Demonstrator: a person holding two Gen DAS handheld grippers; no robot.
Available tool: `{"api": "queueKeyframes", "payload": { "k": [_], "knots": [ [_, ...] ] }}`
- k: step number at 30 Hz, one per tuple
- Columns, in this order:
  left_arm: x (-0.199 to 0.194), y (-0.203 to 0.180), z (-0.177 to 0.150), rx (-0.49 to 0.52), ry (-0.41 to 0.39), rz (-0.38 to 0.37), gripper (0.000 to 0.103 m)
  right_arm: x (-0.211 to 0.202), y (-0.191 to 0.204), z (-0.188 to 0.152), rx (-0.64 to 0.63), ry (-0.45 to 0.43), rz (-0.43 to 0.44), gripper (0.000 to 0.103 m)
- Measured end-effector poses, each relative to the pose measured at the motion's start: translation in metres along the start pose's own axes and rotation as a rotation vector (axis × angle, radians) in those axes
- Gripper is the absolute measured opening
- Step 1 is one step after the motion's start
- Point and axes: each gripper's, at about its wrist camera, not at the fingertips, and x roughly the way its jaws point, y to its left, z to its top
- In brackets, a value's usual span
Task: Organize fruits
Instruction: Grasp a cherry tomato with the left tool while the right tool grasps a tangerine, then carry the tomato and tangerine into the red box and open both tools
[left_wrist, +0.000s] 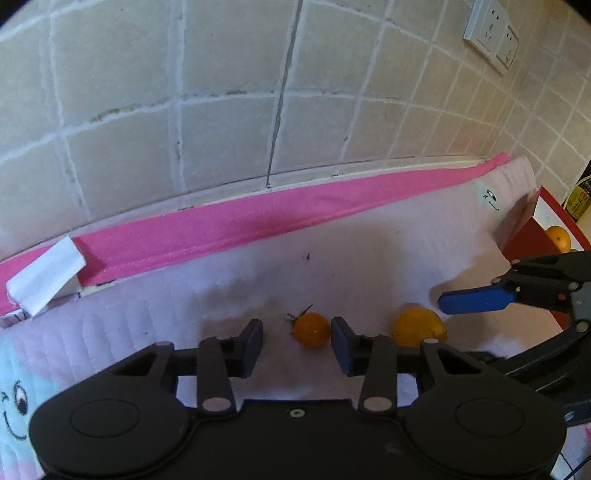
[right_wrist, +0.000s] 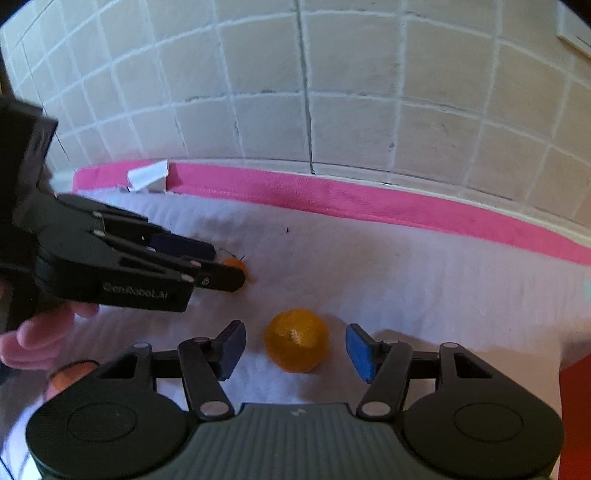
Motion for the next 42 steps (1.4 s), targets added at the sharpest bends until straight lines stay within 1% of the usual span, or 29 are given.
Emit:
{"api": "queueKeyframes", "payload": {
  "k": [2,4,6,7,10,12,13,23,30,42],
  "knots": [
    [0.001,-0.001,0.000,0.004,0.001,-0.005,0.041,0.004,0.000,0.000,-0.007,0.005,-0.001,0.061],
    [0.002,-0.003,-0.001,0.015,0.000,-0.010,0.030,0.008,-0.001,-0.001,-0.008,0.007,-0.002,0.059],
    [0.002,-0.004,-0.001,0.027,-0.001,-0.014,0.025,0.009,-0.002,-0.002,-0.004,0.007,-0.002,0.056],
    [0.002,-0.005,-0.002,0.036,-0.004,-0.009,0.025,0.010,-0.003,-0.002,-0.001,0.008,0.002,0.054],
    [0.001,-0.009,-0.003,0.059,-0.007,0.010,0.025,0.012,-0.003,-0.001,-0.001,0.007,0.004,0.053],
    [0.000,-0.013,-0.003,0.073,-0.008,0.023,0.024,0.013,-0.002,-0.001,-0.006,0.006,0.007,0.048],
    [0.000,-0.014,-0.002,0.079,-0.008,0.028,0.024,0.013,-0.003,-0.001,-0.006,0.007,0.021,0.043],
    [-0.003,-0.023,-0.003,0.086,-0.013,0.046,0.024,-0.002,-0.005,-0.013,-0.016,-0.006,0.015,0.042],
    [-0.022,-0.039,-0.006,0.105,-0.036,0.045,0.024,-0.039,-0.019,-0.046,0.022,-0.016,-0.021,0.042],
    [-0.062,-0.107,-0.014,0.205,-0.089,0.014,0.024,-0.122,-0.034,-0.116,0.107,-0.051,-0.071,0.042]
  ]
}}
